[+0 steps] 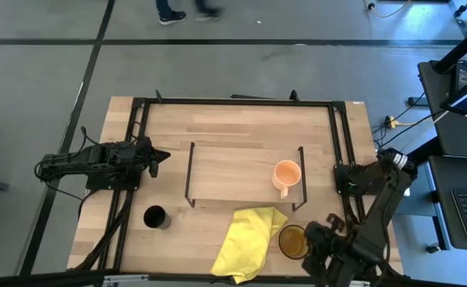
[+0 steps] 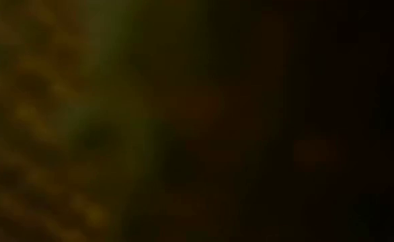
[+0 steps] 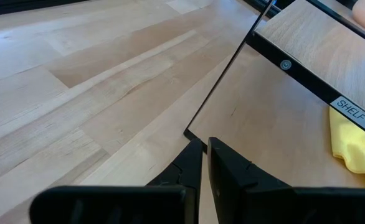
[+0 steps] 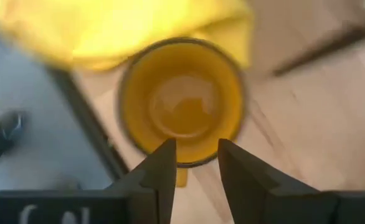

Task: Stack small to large cups/mugs on shelf
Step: Put the yellow mug on the shelf

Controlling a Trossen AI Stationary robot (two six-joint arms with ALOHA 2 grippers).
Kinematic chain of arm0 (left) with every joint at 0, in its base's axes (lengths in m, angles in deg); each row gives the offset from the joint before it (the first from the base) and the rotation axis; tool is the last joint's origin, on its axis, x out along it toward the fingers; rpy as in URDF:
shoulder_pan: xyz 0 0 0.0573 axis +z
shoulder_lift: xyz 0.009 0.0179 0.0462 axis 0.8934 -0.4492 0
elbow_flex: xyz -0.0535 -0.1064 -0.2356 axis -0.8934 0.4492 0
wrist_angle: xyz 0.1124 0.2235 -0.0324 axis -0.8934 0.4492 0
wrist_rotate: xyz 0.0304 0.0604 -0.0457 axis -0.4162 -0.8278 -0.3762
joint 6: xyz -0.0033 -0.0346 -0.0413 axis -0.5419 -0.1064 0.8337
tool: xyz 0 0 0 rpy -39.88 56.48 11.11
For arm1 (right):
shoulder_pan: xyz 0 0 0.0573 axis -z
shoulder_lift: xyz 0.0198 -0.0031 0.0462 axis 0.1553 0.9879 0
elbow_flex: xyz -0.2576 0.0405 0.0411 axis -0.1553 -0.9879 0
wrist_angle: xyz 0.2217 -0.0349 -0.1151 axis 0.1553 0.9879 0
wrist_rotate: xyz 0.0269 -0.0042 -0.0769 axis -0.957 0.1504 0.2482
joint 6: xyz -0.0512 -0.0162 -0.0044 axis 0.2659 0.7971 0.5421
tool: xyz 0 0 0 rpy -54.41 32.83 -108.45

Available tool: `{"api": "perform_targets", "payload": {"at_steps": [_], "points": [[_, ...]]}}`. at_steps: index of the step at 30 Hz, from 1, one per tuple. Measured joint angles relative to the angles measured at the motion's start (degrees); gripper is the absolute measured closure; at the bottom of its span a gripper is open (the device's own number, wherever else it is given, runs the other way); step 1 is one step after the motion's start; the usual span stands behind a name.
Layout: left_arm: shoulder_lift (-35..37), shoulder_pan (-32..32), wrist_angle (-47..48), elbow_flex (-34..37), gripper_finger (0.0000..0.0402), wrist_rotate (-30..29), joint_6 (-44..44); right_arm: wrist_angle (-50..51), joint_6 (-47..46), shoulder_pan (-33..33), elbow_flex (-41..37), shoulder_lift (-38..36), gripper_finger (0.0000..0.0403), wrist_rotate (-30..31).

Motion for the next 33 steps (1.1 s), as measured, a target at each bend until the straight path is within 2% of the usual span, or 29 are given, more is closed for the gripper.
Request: {"api": "perform_targets", "payload": {"at_steps": [3, 6, 9, 12, 15, 22, 27, 30, 31, 33], "points": [[0.01, -0.02, 0.0, 0.0, 0.0381, 0.01, 0.0, 3.53, -15.53, -0.63, -0.16, -0.05, 0.0283, 2.66], [0.01, -0.01, -0.02, 0.0, 0.0381, 0.0, 0.0, 4.87, -28.39, 0.65, -0.37, -0.09, 0.0283, -2.16], [-0.01, 0.0, -0.02, -0.01, 0.0381, 0.01, 0.01, 5.0, -32.61, 2.18, -0.37, -0.09, 0.0283, -6.43], [0.01, -0.02, 0.0, 0.0, 0.0381, 0.02, 0.0, 4.34, -33.69, 3.95, -0.37, -0.11, 0.0283, -9.61], [0.01, -0.01, 0.0, -0.01, 0.0381, 0.02, 0.0, 2.77, -33.21, 6.8, -0.37, -0.24, 0.0283, -9.74], [0.01, 0.0, -0.02, -0.02, 0.0381, 0.0, 0.0, 5.58, -26.05, 13.52, -0.52, -0.75, 0.0283, -12.65], [0.0, 0.0, -0.01, 0.0, 0.0381, 0.01, 0.0, 2.46, -29.48, 9.75, 2.67, -2.57, 0.0283, -5.37], [0.01, 0.0, -0.01, -0.01, 0.0381, 0.01, 0.0, 10.71, -33.44, 6.42, 8.63, -3.84, 0.0283, 1.64], [0.0, -0.02, 0.0, 0.0, 0.0381, 0.0, 0.0, 14.56, -33.99, 5.78, 11.06, -4.31, 0.0283, 2.56], [0.01, 0.0, -0.02, 0.0, 0.0381, 0.02, 0.0, 13.78, -33.54, 5.41, 13.51, -6.61, 0.0283, 3.04]]}}
